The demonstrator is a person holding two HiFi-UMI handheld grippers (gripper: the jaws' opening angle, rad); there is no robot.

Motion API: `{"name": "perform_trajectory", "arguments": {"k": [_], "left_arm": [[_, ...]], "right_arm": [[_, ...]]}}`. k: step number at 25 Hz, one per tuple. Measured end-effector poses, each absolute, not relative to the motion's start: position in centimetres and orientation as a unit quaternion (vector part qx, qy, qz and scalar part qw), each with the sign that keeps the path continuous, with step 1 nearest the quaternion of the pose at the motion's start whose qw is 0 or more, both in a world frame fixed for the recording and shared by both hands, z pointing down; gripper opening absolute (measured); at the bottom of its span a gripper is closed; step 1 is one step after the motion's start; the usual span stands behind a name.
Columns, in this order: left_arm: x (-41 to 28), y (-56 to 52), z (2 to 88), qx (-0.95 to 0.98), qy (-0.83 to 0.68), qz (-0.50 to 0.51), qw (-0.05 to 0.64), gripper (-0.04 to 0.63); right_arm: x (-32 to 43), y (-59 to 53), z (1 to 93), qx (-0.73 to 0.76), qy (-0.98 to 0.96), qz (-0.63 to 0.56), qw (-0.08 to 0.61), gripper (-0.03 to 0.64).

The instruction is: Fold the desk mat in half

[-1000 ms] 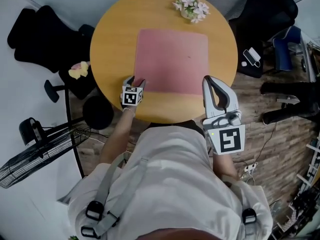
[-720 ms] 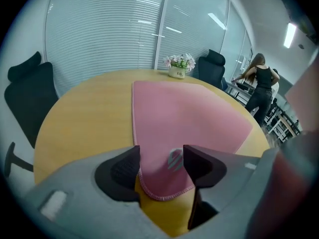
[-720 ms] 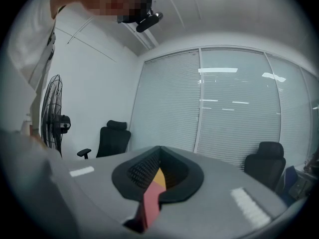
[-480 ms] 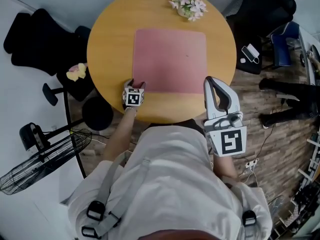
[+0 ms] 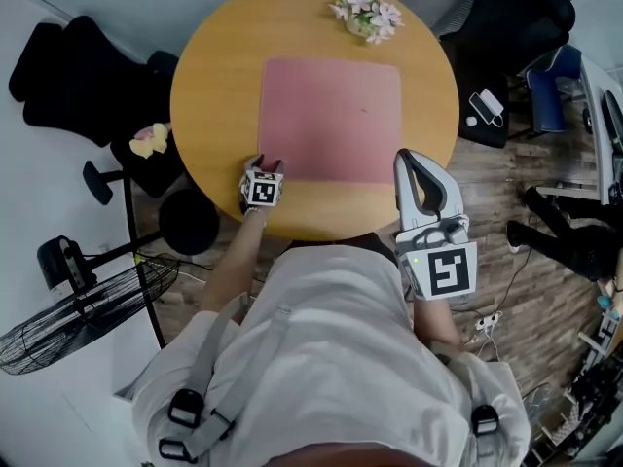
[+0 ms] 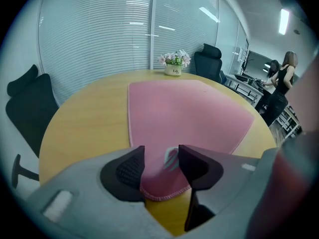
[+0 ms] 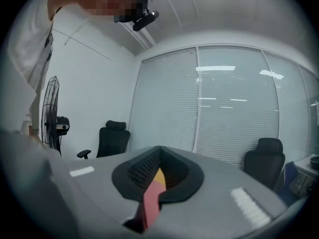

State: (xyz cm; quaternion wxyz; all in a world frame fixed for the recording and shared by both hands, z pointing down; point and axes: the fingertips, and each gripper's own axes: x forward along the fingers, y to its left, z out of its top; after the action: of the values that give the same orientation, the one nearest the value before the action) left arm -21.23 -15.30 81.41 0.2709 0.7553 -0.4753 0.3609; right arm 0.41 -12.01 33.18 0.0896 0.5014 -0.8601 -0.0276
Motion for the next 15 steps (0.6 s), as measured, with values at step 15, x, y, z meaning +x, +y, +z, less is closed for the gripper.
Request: {"name": "perform_trajectory", "arguments": {"k": [15], "left_arm": [[-21.0,-14.9,80.5,0.754,-0.477,0.358,0.276,0.164]], "right_arm": [[1.1,-11.5,32.4,0.504,-0.86,-0.016,0.075,0.006]]}}
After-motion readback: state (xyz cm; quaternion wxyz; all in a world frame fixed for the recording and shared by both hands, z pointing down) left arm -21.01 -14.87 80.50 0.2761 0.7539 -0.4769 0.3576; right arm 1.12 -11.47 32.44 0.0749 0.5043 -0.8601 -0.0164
